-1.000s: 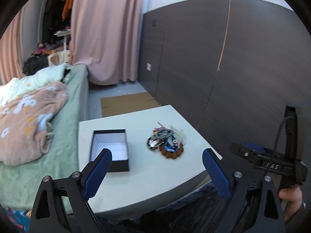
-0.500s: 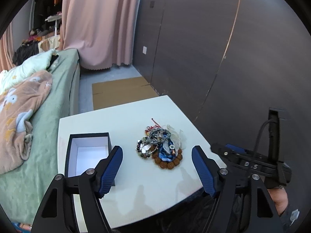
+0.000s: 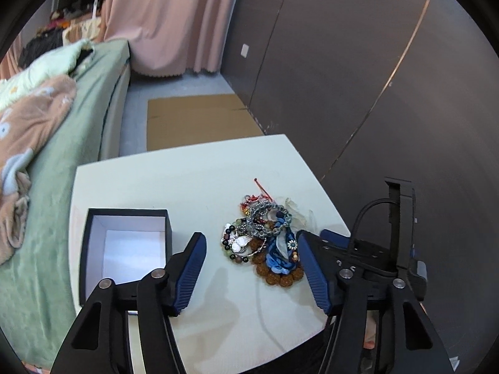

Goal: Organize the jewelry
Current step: 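Close the right tool on the clear plastic bag in the pile, then drop the clear bag into the black box with right while left places a black bead bracelet there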

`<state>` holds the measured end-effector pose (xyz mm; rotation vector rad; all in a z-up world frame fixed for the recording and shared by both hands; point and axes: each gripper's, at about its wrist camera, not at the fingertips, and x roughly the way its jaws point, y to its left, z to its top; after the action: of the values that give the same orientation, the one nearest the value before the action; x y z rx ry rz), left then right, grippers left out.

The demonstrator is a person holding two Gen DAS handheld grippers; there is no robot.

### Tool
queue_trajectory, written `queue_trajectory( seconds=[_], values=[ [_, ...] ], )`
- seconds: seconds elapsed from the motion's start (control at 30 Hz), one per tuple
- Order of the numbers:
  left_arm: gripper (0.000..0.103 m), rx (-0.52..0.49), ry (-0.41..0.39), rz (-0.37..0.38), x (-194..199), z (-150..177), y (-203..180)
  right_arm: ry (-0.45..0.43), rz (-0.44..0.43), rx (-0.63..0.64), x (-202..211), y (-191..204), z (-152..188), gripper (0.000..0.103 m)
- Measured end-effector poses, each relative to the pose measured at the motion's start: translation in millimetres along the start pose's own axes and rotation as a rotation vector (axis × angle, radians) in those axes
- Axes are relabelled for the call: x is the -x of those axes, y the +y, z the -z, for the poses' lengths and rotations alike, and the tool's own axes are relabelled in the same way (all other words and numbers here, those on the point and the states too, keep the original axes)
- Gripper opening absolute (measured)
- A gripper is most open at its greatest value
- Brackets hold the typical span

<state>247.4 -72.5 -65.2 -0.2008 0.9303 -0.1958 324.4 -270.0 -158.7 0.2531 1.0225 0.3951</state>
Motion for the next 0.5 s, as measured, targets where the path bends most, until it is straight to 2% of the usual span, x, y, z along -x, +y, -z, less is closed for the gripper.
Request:
queue_trajectory(
  seconds=[0.03, 0.13, 0.17, 0.37, 0.5],
  values=[
    [0.059, 0.008, 0.015, 0.005, -6.0, -2.8, 1.6, 0.008, 0.003, 0.004, -5.1, 0.0, -3.2, 0.054],
    [0.055, 0.035, 0.048, 0.011, -18.6, -8.3, 6.7, 0.006, 0.006, 0.006, -13.1, -1.5, -7.6, 0.023],
    [0.054, 0.050, 0.062, 0.016, -24.0, -10.5, 8.3, 0.006, -0.013, 0.001, -12.7, -2.8, -8.9, 0.002],
    [0.045, 0.119, 0.147, 0.053, -58.1, -17.2, 12.7, -0.053, -0.062, -0.042, 13.1, -14.5, -1.0, 0.002],
    [0.044, 0.184, 0.190, 0.073, -79.4, -14.8, 15.5, -0.076, -0.068, -0.068, 33.1, -23.6, 10.7, 0.002]
  ],
)
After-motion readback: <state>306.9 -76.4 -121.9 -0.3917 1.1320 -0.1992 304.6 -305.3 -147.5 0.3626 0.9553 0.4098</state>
